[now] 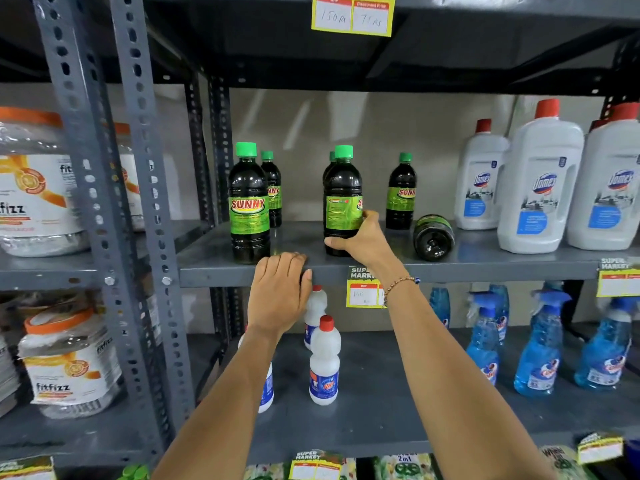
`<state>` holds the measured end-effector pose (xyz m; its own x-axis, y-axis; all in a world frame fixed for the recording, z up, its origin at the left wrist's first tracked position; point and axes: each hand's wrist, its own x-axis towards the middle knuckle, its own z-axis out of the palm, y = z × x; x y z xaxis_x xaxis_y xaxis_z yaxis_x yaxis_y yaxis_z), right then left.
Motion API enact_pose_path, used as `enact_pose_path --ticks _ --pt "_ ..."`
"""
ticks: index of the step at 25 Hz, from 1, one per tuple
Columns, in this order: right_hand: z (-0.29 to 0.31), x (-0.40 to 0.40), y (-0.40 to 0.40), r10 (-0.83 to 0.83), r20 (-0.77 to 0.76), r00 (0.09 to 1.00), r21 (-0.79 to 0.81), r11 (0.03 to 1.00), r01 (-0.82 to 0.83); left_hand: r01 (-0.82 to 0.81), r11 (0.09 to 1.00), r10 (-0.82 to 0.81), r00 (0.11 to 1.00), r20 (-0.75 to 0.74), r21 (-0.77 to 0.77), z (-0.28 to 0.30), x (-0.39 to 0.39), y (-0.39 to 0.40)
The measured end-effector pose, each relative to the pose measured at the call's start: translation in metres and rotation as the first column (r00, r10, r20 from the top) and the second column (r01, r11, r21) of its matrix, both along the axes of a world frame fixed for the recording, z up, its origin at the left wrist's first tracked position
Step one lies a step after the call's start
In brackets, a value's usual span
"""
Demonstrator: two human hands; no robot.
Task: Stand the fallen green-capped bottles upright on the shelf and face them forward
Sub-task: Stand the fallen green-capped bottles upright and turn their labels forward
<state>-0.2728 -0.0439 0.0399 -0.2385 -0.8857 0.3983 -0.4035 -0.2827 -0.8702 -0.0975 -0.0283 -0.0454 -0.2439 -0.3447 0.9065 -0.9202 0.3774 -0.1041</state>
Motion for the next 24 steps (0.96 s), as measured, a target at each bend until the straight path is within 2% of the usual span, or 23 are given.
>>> enact_pose_path --ticks 3,7,11,15,20,24 --pt "0.003 -0.006 0.003 0.091 0.133 0.987 0.045 0.994 -0.098 0.02 1.0 -0.021 0.999 -0.044 -0.017 -0.002 -0.002 -0.002" --pt "0.004 -0.003 0.003 0.038 0.062 0.997 0.041 0.998 -0.041 0.009 1.0 -0.009 0.998 -0.058 -0.011 -0.003 -0.003 -0.002" --pt "0.01 -0.013 0.005 0.25 0.268 0.93 0.107 0.952 -0.287 -0.01 1.0 0.009 0.998 -0.061 -0.013 -0.002 -0.005 -0.001" --pt "0.006 -0.008 0.007 0.176 0.179 0.968 0.068 0.979 -0.19 -0.009 1.0 0.008 0.998 -0.066 -0.025 -0.001 -0.005 -0.001" --pt "0.007 -0.015 0.004 0.284 0.243 0.927 0.08 0.947 -0.311 0.013 1.0 -0.015 0.995 -0.098 -0.024 0.0 -0.008 0.002" --pt "0.005 -0.012 0.007 0.206 0.195 0.959 0.065 0.973 -0.222 0.034 0.999 -0.033 0.992 -0.122 0.007 0.001 -0.009 0.006"
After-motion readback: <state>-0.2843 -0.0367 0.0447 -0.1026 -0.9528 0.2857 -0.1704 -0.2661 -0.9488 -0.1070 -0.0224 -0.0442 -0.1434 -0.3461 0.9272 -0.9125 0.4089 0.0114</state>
